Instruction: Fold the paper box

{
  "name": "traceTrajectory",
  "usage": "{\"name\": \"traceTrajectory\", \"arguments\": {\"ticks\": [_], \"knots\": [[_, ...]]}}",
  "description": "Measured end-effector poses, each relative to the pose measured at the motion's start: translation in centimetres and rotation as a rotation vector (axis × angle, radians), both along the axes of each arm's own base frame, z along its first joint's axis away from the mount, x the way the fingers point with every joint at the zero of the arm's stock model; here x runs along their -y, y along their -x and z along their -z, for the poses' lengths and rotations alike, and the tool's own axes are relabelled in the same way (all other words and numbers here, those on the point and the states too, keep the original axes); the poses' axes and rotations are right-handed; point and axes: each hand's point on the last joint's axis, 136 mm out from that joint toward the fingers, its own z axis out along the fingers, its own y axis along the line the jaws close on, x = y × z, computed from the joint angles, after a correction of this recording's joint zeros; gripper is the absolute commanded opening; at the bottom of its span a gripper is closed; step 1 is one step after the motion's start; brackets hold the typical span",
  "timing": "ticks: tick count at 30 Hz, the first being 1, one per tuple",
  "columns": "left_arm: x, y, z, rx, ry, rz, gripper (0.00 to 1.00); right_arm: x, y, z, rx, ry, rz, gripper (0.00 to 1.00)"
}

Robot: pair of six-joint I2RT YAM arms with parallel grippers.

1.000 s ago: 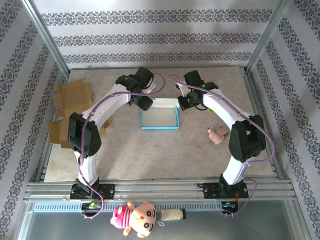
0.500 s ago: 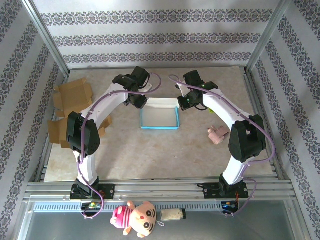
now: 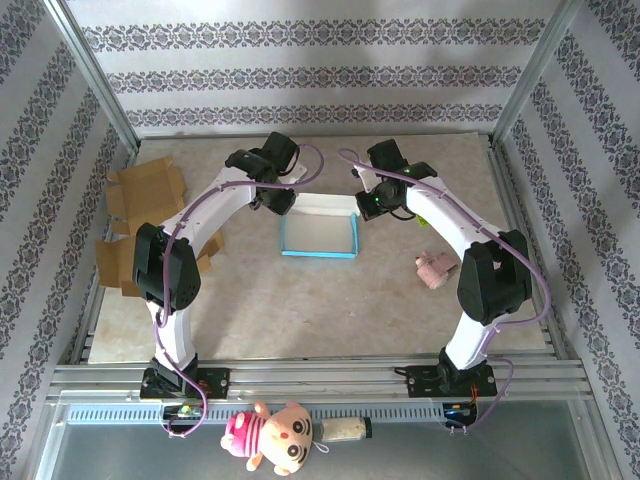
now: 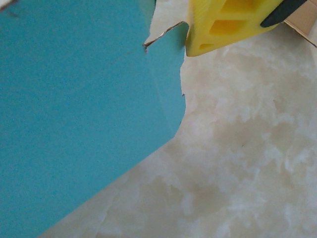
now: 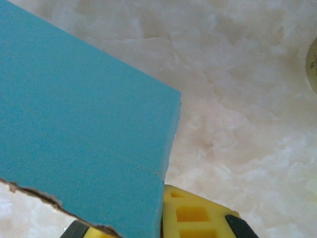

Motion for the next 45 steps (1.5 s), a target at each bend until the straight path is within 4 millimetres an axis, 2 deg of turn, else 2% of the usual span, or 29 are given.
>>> {"name": "traceTrajectory", "arguments": {"ticks": [6,12,15,24,39,45], "knots": [[0.2,0.0,0.4,-0.015,0.031,-0.055,0.11,0.3,-0.1,0.0,-0.004,0.000,0.040,0.08],[0.8,0.1,1.6,-0.045,0.122,-0.177,0.06,-0.2,-0.5,-0.3,-0.011,-0.052,0.119,0.01],[1.2,0.3,2.6,-0.070,0.171,-0.248,0.05,-0.5,-0.6,-0.4,-0.016,-0.085,0.161,0.01],[1.7,0.2,2.6,-0.056,0.300,-0.395,0.03,-0.9,-1.1,0.2,-0.017,-0.147,0.226,0.00],[2.3,0.0,2.3,-0.095,0.402,-0.482,0.03,-1.1,-0.9,0.1,-0.024,-0.179,0.246,0.00],[2.5,0.0,2.1,-0.117,0.438,-0.518,0.03,-1.4,-0.9,-0.7,-0.038,-0.202,0.265,0.00]]}}
